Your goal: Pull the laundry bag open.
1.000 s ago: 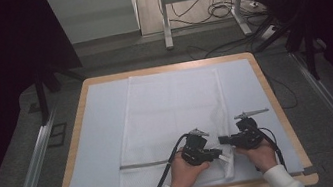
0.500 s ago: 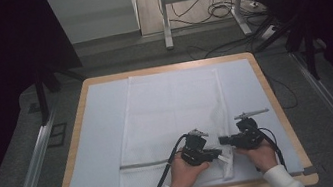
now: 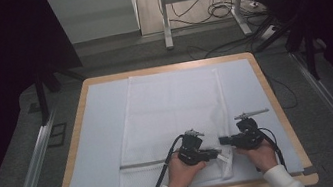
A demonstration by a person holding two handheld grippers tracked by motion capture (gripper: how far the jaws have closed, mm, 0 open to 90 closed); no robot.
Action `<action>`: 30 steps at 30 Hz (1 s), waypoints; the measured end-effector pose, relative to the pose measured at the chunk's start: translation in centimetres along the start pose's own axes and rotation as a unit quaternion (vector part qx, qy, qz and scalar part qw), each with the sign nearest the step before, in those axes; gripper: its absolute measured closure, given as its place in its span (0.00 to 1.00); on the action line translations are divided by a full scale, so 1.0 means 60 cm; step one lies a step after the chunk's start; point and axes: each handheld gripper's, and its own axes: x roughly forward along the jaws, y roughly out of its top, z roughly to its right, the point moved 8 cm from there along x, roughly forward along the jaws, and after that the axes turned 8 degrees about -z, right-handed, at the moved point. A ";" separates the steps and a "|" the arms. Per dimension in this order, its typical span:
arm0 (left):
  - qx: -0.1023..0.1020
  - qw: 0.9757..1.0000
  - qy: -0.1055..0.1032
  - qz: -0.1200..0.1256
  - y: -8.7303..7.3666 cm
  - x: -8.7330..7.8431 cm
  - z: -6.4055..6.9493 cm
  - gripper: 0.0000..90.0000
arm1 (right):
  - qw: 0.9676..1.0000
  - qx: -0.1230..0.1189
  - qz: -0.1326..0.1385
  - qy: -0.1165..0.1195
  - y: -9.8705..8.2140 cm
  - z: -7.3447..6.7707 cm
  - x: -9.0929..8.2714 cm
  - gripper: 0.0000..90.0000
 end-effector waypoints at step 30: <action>0.000 1.000 0.012 0.003 -0.009 -0.024 -0.020 0.96 | 1.000 -0.002 -0.004 0.003 0.001 -0.004 0.004 0.98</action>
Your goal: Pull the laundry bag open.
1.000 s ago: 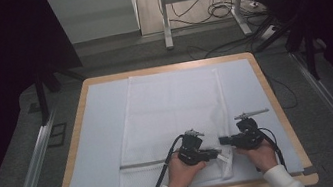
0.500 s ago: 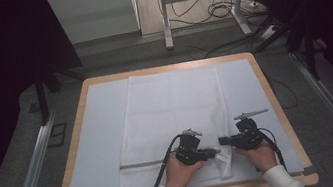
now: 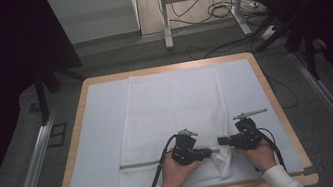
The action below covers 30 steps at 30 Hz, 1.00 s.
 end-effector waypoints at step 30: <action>-0.016 1.000 0.002 0.007 -0.019 -0.033 -0.031 0.96 | 1.000 0.001 0.008 0.004 0.002 0.000 -0.003 0.98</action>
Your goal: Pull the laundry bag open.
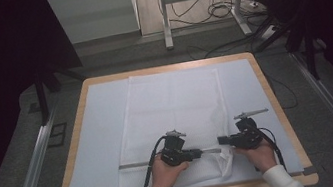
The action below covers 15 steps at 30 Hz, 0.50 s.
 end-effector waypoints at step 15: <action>-0.005 1.000 0.011 -0.004 -0.018 -0.020 -0.021 0.96 | 1.000 0.003 0.002 -0.001 -0.001 0.000 -0.001 0.98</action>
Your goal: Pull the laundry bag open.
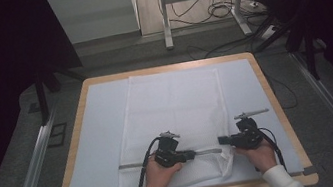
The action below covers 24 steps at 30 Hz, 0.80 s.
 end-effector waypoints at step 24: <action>-0.017 1.000 -0.013 0.010 -0.011 -0.023 -0.021 0.96 | 1.000 0.003 0.006 0.001 0.000 0.006 -0.004 0.98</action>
